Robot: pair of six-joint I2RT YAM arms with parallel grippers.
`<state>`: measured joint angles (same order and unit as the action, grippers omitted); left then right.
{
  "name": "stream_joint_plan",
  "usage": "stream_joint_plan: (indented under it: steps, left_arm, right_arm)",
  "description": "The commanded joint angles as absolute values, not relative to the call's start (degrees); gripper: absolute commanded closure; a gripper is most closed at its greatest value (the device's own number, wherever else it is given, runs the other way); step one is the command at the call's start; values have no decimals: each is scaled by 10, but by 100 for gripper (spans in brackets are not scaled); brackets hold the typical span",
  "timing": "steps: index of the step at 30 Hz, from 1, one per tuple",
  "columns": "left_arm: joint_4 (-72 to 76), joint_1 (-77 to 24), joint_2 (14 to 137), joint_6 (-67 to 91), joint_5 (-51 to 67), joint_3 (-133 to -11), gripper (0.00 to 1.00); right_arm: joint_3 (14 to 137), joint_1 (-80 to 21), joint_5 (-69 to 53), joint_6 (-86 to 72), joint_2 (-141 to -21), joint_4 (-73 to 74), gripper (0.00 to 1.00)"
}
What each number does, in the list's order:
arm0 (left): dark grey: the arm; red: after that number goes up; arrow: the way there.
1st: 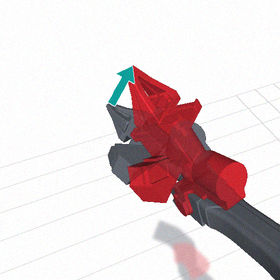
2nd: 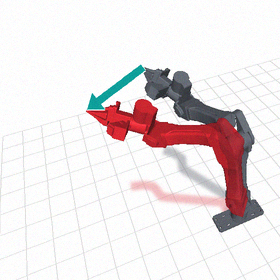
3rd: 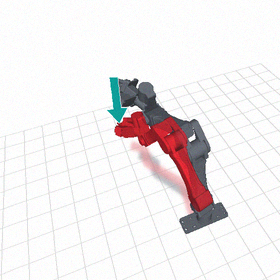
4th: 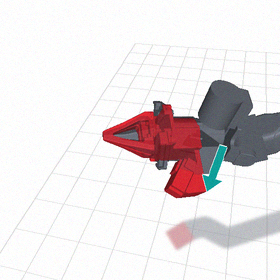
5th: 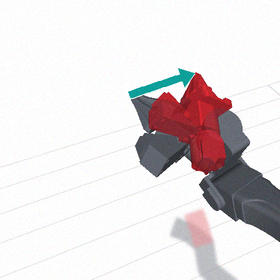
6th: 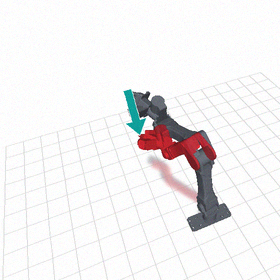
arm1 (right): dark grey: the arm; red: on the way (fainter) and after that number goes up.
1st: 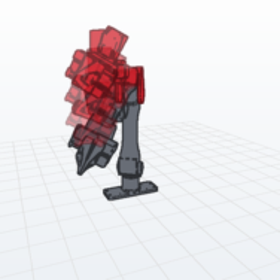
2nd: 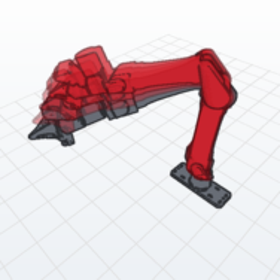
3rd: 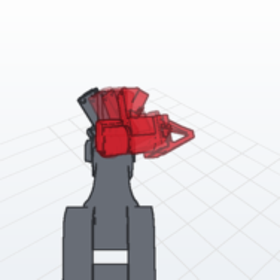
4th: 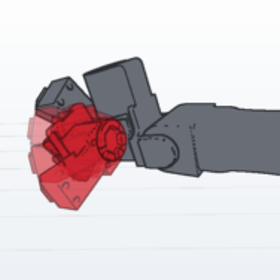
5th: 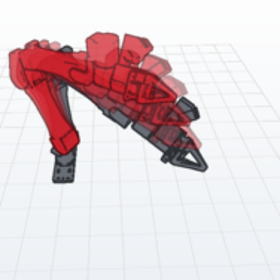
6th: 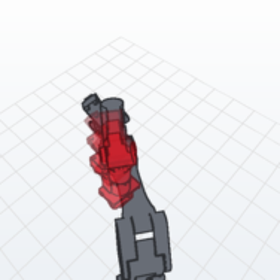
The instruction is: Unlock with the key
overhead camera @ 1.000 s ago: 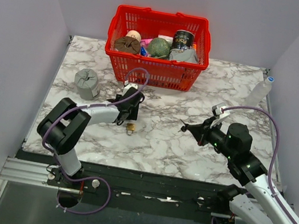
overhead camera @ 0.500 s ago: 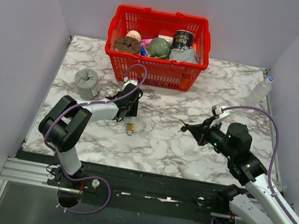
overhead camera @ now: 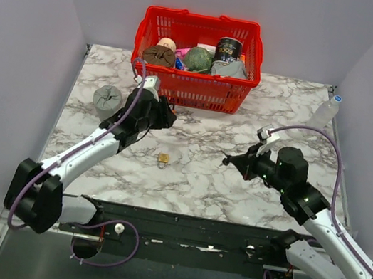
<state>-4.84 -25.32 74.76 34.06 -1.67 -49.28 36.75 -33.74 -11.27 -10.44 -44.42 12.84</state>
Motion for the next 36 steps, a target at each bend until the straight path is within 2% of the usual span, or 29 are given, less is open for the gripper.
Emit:
stream_joint_plan:
  steps: [1,6,13,23,36]
  left_arm:
    - [-17,-255,685,390,43,-520,100]
    - [14,-254,667,452,69,-525,100]
    - [126,-215,653,559,107,-440,100]
    - [134,-165,626,590,114,-403,100]
    - [138,-127,635,613,133,-397,100]
  right_arm:
    - [403,-367,-107,-119,-461,110,99]
    - [431,-419,-76,-153,-519,36,99]
    - [472,-507,34,-177,-624,-61,99]
    - [471,-528,76,-208,-735,-229,99]
    - [517,-548,105,-187,-841,-330,99]
